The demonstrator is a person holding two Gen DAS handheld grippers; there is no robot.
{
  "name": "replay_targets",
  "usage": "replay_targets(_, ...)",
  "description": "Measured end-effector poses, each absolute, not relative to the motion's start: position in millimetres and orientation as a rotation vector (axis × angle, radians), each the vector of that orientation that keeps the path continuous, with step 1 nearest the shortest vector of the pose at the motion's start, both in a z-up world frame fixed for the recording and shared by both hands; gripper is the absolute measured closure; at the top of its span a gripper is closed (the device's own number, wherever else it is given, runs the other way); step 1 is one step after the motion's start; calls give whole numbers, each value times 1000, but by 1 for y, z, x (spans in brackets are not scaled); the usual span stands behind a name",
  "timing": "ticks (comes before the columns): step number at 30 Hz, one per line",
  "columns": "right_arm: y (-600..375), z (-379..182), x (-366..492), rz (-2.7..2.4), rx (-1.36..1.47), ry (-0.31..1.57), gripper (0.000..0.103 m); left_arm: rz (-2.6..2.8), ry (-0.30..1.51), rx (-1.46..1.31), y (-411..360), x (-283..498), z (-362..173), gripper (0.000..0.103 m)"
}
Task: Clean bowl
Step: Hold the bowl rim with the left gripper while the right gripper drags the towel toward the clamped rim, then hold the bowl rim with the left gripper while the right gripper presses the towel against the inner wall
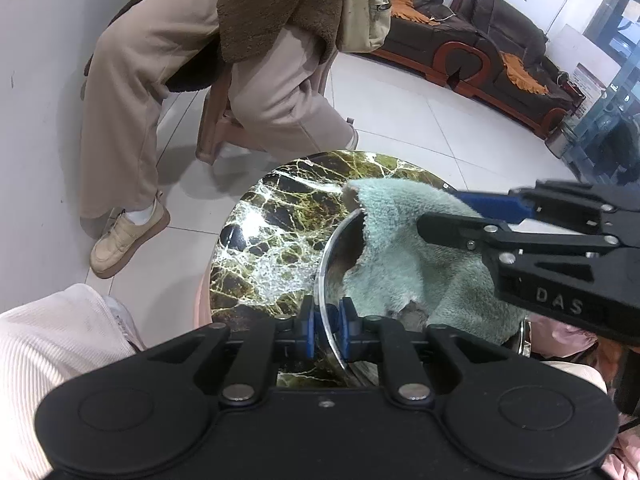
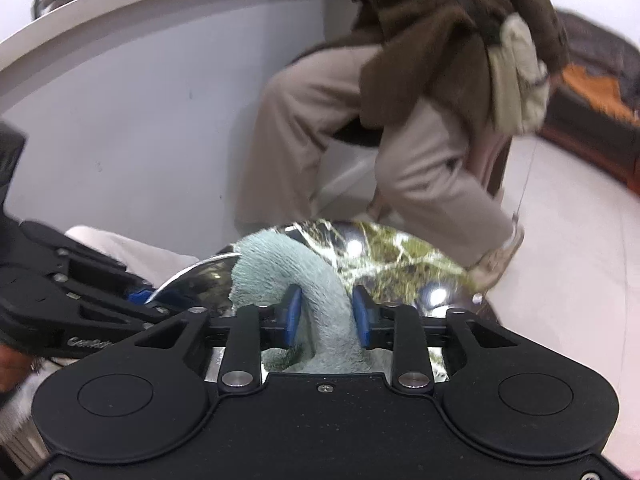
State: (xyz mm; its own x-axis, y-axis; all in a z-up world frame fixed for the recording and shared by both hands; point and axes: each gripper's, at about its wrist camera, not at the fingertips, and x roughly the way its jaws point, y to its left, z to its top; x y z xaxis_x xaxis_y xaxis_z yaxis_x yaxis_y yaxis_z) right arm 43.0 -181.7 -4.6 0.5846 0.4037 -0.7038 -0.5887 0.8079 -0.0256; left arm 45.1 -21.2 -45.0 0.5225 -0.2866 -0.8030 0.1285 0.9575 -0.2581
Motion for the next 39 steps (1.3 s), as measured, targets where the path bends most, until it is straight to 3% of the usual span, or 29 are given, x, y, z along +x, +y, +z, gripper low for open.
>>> replay_targets(9,-149,-11,55,654,-476,756,74,-245,988,-169,-22,45,-46,91)
replay_targets(17,-187,-16,35,553,-332,842,89,-245,976,-168,-24,45,-47,92)
replay_targets(27,-152,-11,40,614,-577,787,88,-285,997,-104,-25,50,-44,91)
replay_targets(39,-164,-14,32,618,-596,863,87,-304,1000,-90,-24,53,-44,91)
